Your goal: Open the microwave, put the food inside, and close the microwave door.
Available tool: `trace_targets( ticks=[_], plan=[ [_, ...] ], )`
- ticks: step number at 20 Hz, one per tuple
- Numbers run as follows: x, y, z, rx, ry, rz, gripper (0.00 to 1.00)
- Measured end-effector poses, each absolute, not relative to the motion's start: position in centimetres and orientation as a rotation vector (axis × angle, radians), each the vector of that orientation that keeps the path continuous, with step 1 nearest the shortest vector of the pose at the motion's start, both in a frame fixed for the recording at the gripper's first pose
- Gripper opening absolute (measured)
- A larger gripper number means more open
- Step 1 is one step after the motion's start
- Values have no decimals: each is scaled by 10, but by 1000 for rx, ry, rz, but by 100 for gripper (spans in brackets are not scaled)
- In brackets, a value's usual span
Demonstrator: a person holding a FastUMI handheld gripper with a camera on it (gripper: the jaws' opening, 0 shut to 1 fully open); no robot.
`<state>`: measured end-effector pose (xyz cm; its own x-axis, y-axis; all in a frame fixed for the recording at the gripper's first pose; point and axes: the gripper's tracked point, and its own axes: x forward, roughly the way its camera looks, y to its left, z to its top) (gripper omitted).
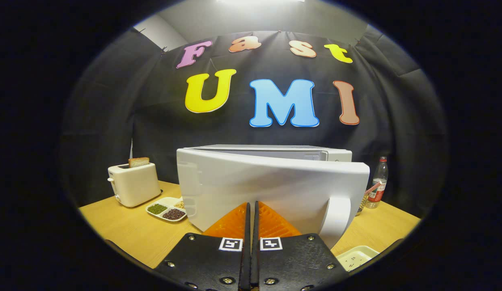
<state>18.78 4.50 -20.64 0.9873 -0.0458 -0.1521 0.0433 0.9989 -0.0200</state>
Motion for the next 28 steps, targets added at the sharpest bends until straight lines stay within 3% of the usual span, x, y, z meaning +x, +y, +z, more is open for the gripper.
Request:
trace_targets(
  ticks=[17,23,28],
  plan=[
    [287,-2,-219,-83,180,-199,4],
    [281,2,-223,-65,207,-179,4],
    [226,15,-194,26,170,-106,4]
  ],
)
